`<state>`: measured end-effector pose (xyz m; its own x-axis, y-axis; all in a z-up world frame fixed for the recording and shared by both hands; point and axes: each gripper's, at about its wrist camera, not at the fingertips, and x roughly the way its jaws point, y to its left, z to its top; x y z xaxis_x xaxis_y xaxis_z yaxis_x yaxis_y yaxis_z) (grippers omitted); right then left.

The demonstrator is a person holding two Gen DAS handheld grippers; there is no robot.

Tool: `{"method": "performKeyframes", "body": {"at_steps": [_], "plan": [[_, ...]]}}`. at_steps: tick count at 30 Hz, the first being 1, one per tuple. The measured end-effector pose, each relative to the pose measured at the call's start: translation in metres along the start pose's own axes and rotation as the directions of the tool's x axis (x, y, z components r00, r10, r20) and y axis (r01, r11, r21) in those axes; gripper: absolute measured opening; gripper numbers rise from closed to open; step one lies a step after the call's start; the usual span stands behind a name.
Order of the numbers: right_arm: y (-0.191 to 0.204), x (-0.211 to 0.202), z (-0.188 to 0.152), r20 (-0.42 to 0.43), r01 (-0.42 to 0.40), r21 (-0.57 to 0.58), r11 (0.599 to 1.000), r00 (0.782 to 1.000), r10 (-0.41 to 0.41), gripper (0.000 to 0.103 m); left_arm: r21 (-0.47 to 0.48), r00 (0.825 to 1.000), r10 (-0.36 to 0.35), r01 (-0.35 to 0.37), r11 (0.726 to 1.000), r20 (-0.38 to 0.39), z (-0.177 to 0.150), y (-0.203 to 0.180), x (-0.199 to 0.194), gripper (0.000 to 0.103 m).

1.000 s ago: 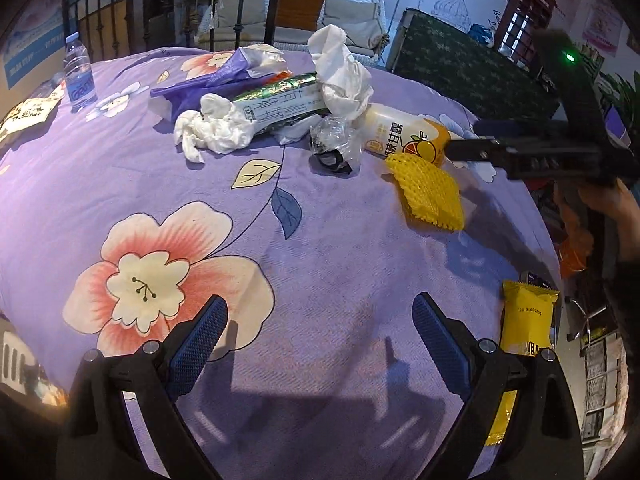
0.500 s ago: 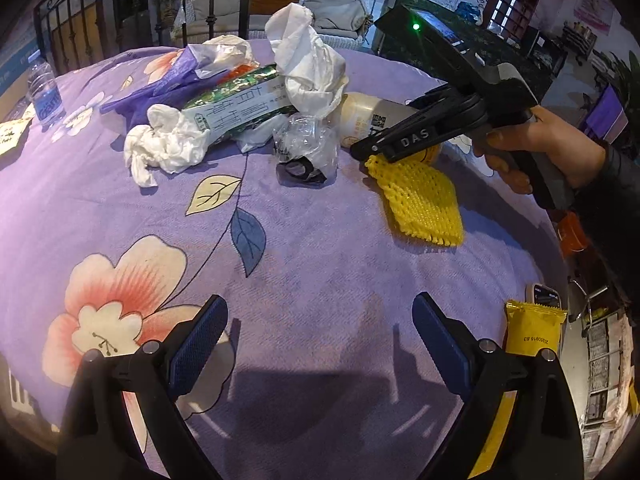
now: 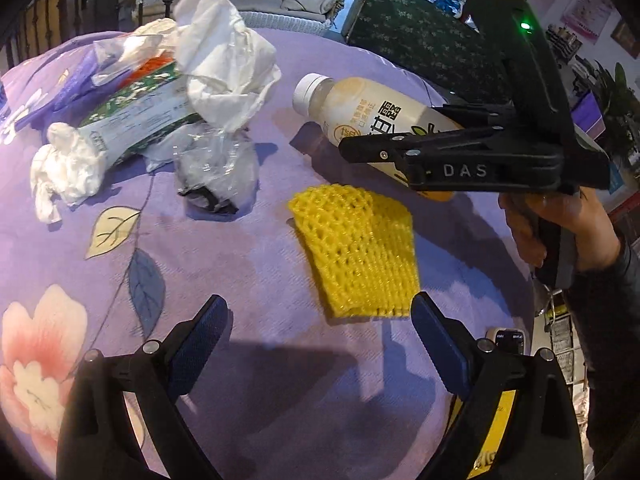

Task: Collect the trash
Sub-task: 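Grasp the white-and-orange bottle with the right tool while the left tool grasps the yellow foam net, then drop the yellow foam net into the bin with the left tool while the right tool carries the bottle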

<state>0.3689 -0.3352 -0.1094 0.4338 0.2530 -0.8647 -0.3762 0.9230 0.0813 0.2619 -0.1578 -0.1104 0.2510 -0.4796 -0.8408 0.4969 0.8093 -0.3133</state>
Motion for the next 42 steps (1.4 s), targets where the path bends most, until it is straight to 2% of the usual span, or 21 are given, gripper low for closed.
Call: {"method": "performKeyframes", "body": {"at_steps": [3, 6, 8, 9, 11, 12, 13, 15, 20, 26, 35, 42], "plan": [[-0.007, -0.013, -0.015, 0.036, 0.013, 0.031, 0.999, 0.999, -0.014, 0.062, -0.003, 0.999, -0.037, 0.036, 0.999, -0.036, 0.011, -0.004, 0.018, 0.091], [-0.010, -0.022, -0.029, 0.065, 0.015, 0.066, 0.998, 0.998, -0.019, 0.062, 0.009, 1.000, 0.002, -0.002, 1.000, -0.031, 0.018, -0.008, 0.032, 0.085], [-0.013, -0.027, -0.037, 0.078, 0.023, 0.088, 0.996, 0.996, -0.030, 0.062, 0.025, 1.000, 0.024, -0.024, 0.999, -0.019, 0.020, -0.013, 0.035, 0.071], [-0.015, -0.029, -0.039, 0.087, 0.019, 0.098, 0.995, 0.996, -0.028, 0.062, 0.030, 1.000, 0.028, -0.028, 0.999, -0.012, 0.021, -0.016, 0.036, 0.067], [-0.016, -0.031, -0.044, 0.100, 0.027, 0.114, 0.993, 0.994, -0.038, 0.062, 0.038, 1.000, 0.029, -0.029, 0.999, 0.000, 0.021, -0.021, 0.035, 0.047], [-0.017, -0.031, -0.044, 0.106, 0.029, 0.122, 0.992, 0.994, -0.042, 0.062, 0.040, 1.000, 0.017, -0.017, 0.999, -0.001, 0.021, -0.023, 0.035, 0.041], [-0.017, -0.031, -0.045, 0.113, 0.032, 0.132, 0.991, 0.992, -0.047, 0.062, 0.037, 1.000, 0.006, -0.006, 0.999, 0.002, 0.020, -0.026, 0.034, 0.025], [-0.017, -0.032, -0.047, 0.126, 0.043, 0.150, 0.988, 0.990, -0.062, 0.062, 0.030, 1.000, -0.005, 0.005, 1.000, 0.020, 0.022, -0.028, 0.034, 0.012], [-0.009, -0.038, -0.046, 0.153, 0.027, 0.176, 0.984, 0.987, -0.055, 0.062, 0.042, 0.995, 0.016, -0.020, 0.999, 0.100, 0.013, -0.025, 0.008, 0.011], [0.024, -0.049, -0.037, 0.168, -0.005, 0.138, 0.990, 0.986, -0.019, 0.062, 0.015, 0.982, 0.039, -0.043, 0.999, 0.185, -0.014, -0.017, -0.041, 0.011], [0.101, -0.075, -0.025, 0.208, -0.063, 0.038, 0.997, 0.977, 0.054, 0.062, -0.087, 0.932, 0.221, -0.205, 0.975, 0.287, -0.052, 0.013, -0.099, 0.011], [0.167, -0.090, -0.024, 0.225, -0.123, -0.038, 0.992, 0.966, 0.128, 0.062, -0.180, 0.900, 0.299, -0.253, 0.951, 0.318, -0.094, 0.057, -0.147, 0.011]]}}
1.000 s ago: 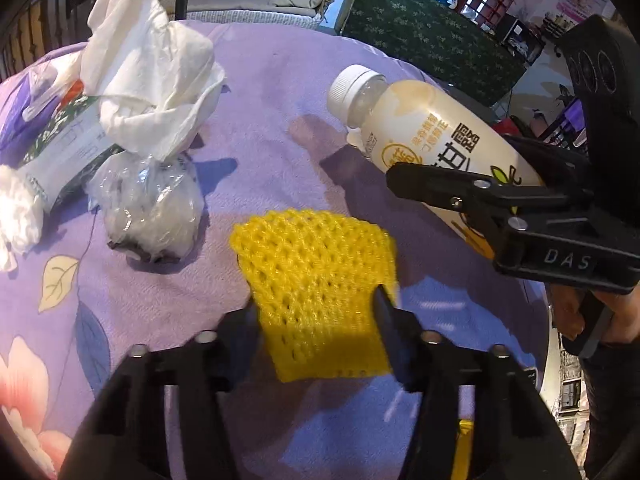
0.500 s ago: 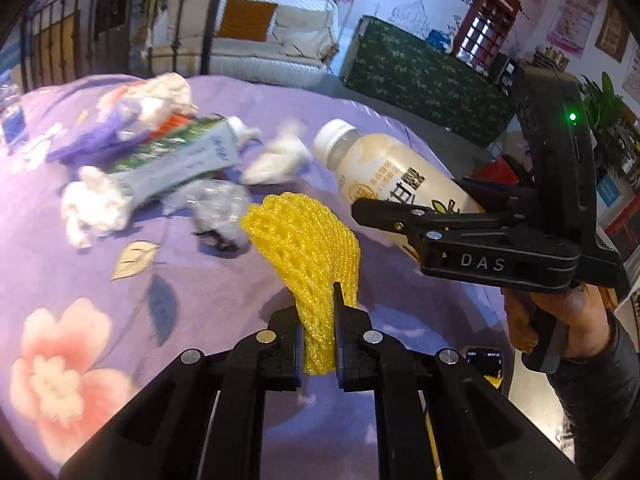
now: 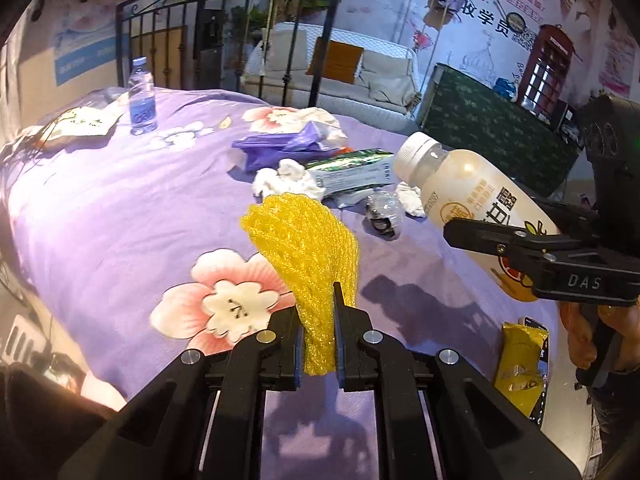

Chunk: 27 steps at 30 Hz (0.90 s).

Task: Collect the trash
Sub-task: 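Drop the yellow foam net into the bin with the left tool while the right tool carries the bottle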

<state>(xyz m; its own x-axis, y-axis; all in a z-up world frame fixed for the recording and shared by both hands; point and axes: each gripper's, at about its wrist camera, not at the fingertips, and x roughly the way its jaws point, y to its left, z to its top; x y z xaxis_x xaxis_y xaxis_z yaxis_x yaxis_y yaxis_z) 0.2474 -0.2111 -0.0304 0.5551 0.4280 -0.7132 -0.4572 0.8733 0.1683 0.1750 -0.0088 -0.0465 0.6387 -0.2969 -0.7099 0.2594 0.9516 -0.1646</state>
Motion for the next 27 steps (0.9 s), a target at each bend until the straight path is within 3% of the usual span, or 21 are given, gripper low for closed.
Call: {"method": "performKeyframes", "body": {"at_steps": [5, 15, 22, 27], "plan": [[0.049, -0.003, -0.007, 0.002, -0.043, -0.025, 0.999, 0.999, 0.043, 0.062, -0.060, 0.999, 0.046, -0.046, 0.997, 0.008, -0.019, 0.034, -0.027, 0.011], [0.127, 0.009, -0.031, 0.034, -0.142, 0.039, 0.989, 0.989, 0.141, 0.062, -0.168, 0.987, 0.161, -0.159, 0.973, -0.005, -0.064, 0.108, -0.072, 0.011], [0.182, 0.034, -0.046, 0.018, -0.201, -0.023, 0.979, 0.979, 0.202, 0.062, -0.269, 0.967, 0.251, -0.252, 0.930, -0.039, -0.099, 0.157, -0.101, 0.011], [0.209, 0.045, -0.056, 0.000, -0.237, -0.053, 0.970, 0.972, 0.237, 0.062, -0.322, 0.943, 0.304, -0.331, 0.887, -0.133, -0.129, 0.190, -0.106, 0.011]]}}
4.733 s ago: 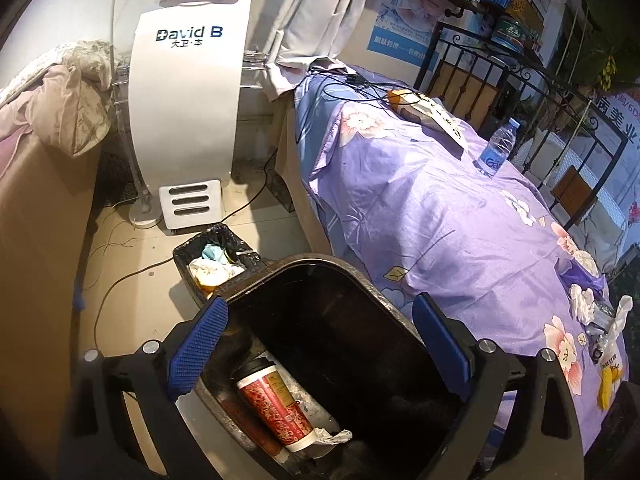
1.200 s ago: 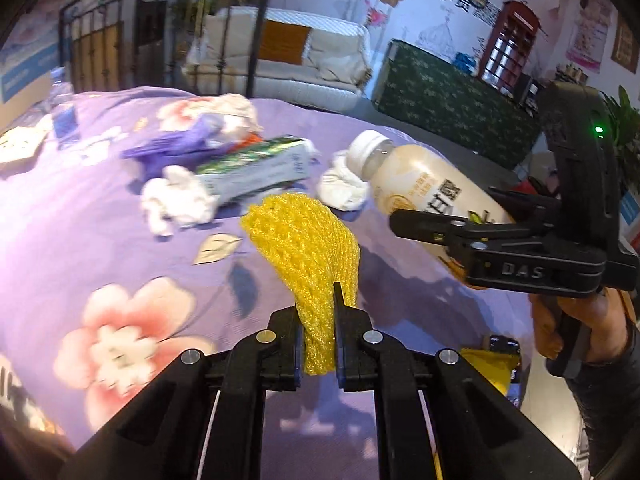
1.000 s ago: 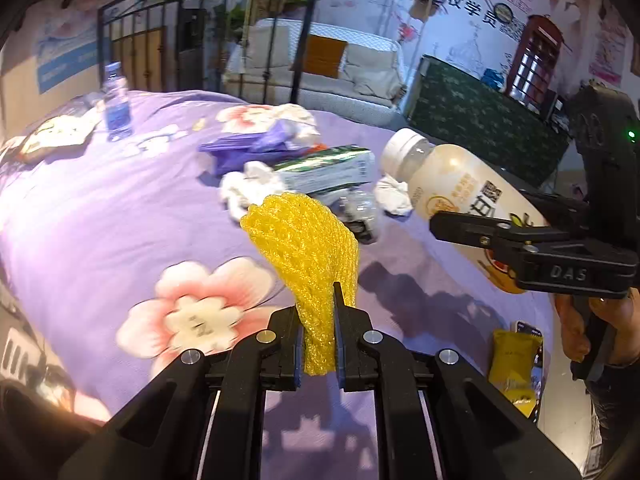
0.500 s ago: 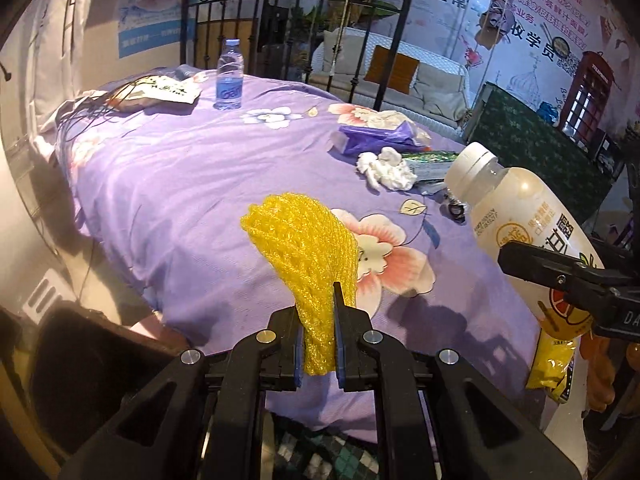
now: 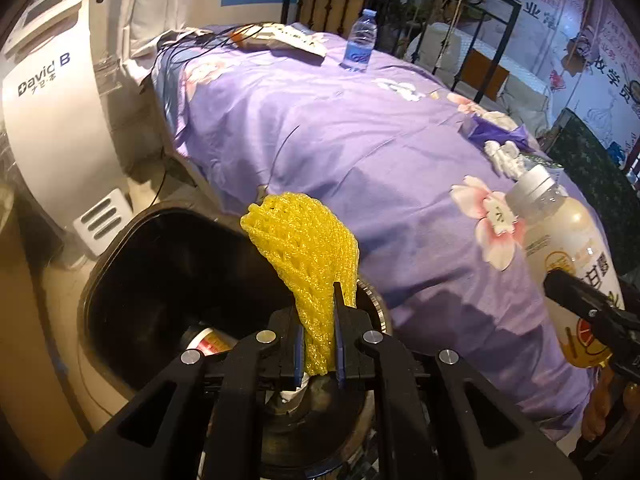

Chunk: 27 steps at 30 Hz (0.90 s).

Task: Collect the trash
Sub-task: 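Drop the yellow foam net into the bin with the left tool while the right tool carries the bottle, then lower the white bottle into the black bin and open the right tool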

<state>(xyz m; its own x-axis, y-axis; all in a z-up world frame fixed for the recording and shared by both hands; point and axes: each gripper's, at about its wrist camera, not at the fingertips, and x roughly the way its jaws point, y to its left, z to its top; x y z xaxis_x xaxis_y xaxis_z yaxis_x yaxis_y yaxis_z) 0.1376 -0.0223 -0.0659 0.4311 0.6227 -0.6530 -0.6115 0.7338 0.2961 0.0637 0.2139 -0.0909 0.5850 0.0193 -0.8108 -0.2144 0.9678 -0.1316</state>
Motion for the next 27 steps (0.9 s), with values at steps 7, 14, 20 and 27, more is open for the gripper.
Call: {"method": "performKeyframes", "body": {"at_steps": [7, 14, 20, 27], "plan": [[0.012, 0.008, -0.010, -0.020, -0.021, -0.013, 1.000, 1.000, 0.020, 0.062, -0.103, 0.985, 0.035, -0.053, 0.993, -0.169, -0.016, 0.040, 0.042, 0.011], [0.010, 0.009, -0.016, -0.028, -0.022, -0.007, 1.000, 0.999, 0.022, 0.062, -0.125, 0.968, 0.048, -0.081, 0.989, -0.245, -0.023, 0.051, 0.065, 0.012], [0.015, 0.016, -0.018, -0.045, -0.032, -0.016, 0.999, 0.998, 0.031, 0.062, -0.145, 0.958, 0.060, -0.104, 0.984, -0.281, -0.027, 0.056, 0.072, 0.068], [0.025, 0.031, -0.020, -0.084, -0.083, -0.036, 0.996, 0.993, 0.080, 0.062, -0.198, 0.984, 0.087, -0.117, 0.973, -0.156, -0.018, 0.066, 0.038, 0.074]]}}
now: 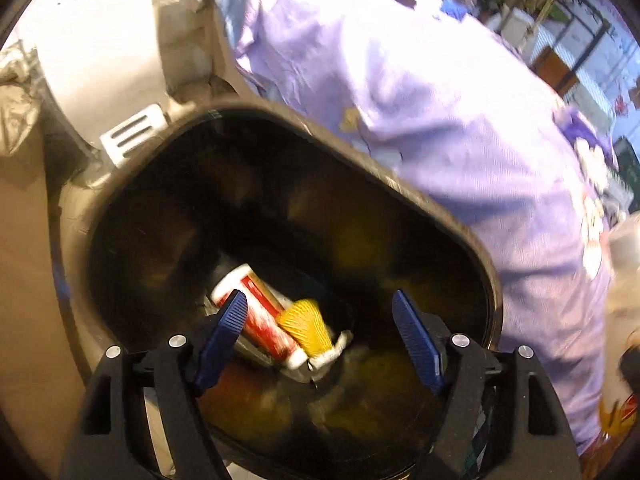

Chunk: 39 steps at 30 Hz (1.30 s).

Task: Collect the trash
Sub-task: 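Lower the white bottle into the black bin and open the right tool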

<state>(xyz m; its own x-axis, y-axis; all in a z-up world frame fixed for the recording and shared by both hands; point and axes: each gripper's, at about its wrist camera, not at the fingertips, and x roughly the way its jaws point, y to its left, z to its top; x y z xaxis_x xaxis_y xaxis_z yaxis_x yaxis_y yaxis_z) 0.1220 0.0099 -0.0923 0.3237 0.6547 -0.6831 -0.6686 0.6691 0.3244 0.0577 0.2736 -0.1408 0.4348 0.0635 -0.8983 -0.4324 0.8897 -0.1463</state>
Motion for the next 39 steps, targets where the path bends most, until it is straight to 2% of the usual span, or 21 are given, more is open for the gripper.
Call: {"method": "performKeyframes", "body": {"at_steps": [3, 6, 12, 16, 21, 25, 28, 33, 35, 38, 39], "plan": [[0.008, 0.014, 0.004, -0.038, -0.050, -0.004, 0.999, 0.998, 0.049, 0.062, -0.042, 0.996, 0.017, -0.014, 0.999, 0.083, 0.005, 0.009, -0.022, 0.076], [0.022, 0.037, 0.011, -0.101, -0.097, -0.025, 0.995, 0.990, 0.094, 0.062, -0.068, 0.986, 0.063, -0.053, 0.996, 0.157, 0.008, 0.016, -0.041, 0.079], [0.051, 0.095, 0.020, -0.251, -0.169, -0.038, 0.985, 0.956, 0.154, 0.062, -0.117, 0.974, 0.078, -0.054, 0.992, 0.213, 0.015, 0.030, -0.064, 0.081], [0.070, 0.126, 0.023, -0.333, -0.171, -0.072, 0.983, 0.933, 0.138, 0.062, -0.132, 0.970, 0.076, -0.046, 0.990, 0.232, 0.019, 0.036, -0.072, 0.081], [0.093, 0.162, 0.021, -0.427, -0.147, -0.141, 0.979, 0.901, 0.074, 0.062, -0.153, 0.968, 0.065, -0.029, 0.988, 0.241, 0.023, 0.040, -0.072, 0.081], [0.104, 0.183, 0.017, -0.479, -0.124, -0.180, 0.976, 0.877, 0.023, 0.062, -0.167, 0.964, 0.074, -0.031, 0.985, 0.256, 0.026, 0.046, -0.074, 0.081], [0.105, 0.192, 0.016, -0.508, -0.125, -0.181, 0.976, 0.861, 0.016, 0.062, -0.190, 0.960, 0.090, -0.039, 0.981, 0.265, 0.027, 0.052, -0.076, 0.081], [0.108, 0.199, 0.011, -0.526, -0.111, -0.185, 0.977, 0.851, -0.003, 0.062, -0.216, 0.959, 0.106, -0.049, 0.975, 0.263, 0.027, 0.063, -0.076, 0.081], [0.108, 0.200, 0.011, -0.523, -0.109, -0.179, 0.978, 0.852, 0.000, 0.064, -0.223, 0.960, 0.106, -0.048, 0.974, 0.258, 0.027, 0.065, -0.075, 0.081], [0.109, 0.200, 0.013, -0.506, -0.113, -0.174, 0.978, 0.863, 0.010, 0.076, -0.223, 0.962, 0.101, -0.043, 0.974, 0.255, 0.027, 0.066, -0.074, 0.081], [0.110, 0.198, 0.014, -0.499, -0.116, -0.175, 0.978, 0.866, 0.013, 0.076, -0.221, 0.961, 0.102, -0.045, 0.974, 0.256, 0.027, 0.066, -0.074, 0.081]]}}
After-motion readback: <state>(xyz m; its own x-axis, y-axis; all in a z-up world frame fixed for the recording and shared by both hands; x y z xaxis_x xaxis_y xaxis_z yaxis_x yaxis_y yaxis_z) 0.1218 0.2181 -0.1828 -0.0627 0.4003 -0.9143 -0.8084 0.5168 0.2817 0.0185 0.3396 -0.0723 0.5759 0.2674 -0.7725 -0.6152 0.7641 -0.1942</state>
